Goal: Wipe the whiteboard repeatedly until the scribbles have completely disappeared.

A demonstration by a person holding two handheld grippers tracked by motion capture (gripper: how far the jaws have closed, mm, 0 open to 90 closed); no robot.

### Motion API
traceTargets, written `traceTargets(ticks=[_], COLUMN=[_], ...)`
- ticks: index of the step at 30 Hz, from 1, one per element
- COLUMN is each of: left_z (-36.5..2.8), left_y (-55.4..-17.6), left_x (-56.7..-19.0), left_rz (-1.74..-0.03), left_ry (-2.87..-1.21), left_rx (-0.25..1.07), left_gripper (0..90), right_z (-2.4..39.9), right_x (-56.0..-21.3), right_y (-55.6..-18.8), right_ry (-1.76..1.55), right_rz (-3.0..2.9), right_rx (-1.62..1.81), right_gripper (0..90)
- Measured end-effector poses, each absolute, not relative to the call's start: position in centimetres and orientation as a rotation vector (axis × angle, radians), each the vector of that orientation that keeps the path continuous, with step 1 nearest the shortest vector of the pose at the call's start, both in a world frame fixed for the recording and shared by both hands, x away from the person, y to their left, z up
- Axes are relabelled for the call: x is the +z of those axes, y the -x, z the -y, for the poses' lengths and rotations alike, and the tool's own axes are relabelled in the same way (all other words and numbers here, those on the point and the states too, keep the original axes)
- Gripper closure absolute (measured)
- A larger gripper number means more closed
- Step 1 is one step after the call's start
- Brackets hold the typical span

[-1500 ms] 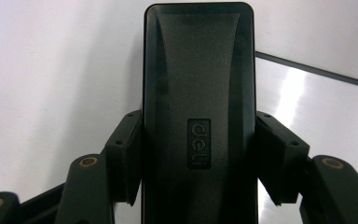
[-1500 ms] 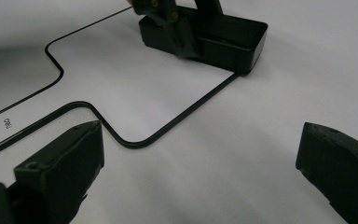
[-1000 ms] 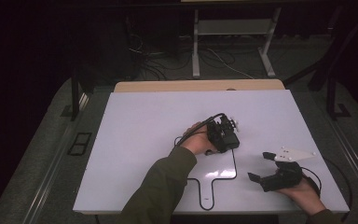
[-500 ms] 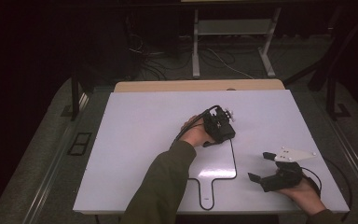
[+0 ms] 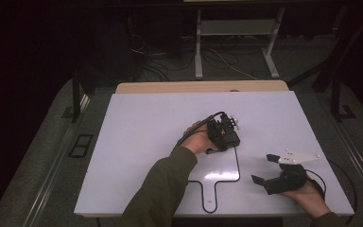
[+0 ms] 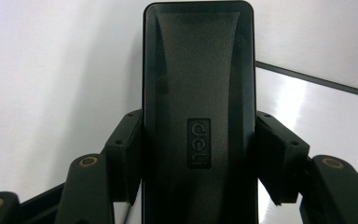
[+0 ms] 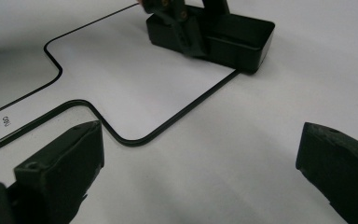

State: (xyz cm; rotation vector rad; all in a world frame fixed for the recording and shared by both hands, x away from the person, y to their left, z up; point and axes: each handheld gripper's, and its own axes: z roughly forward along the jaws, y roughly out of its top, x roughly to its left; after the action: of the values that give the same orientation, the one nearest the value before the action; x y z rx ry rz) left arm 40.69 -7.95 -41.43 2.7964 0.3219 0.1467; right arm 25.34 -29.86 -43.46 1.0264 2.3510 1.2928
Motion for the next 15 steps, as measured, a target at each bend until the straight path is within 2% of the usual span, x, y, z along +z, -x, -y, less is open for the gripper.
traceTargets(ticks=[15], left_z=[5.7], left_y=[-39.1], left_x=[-41.9], left_rz=[-0.351], left_ry=[-2.686], left_rx=[0.059], left_gripper=[39.1], right_z=[29.7], right_x=[-43.6], right_y=[-25.4], right_ry=[-1.023], right_rz=[-2.354], right_rx=[1.291], right_gripper=[0.0])
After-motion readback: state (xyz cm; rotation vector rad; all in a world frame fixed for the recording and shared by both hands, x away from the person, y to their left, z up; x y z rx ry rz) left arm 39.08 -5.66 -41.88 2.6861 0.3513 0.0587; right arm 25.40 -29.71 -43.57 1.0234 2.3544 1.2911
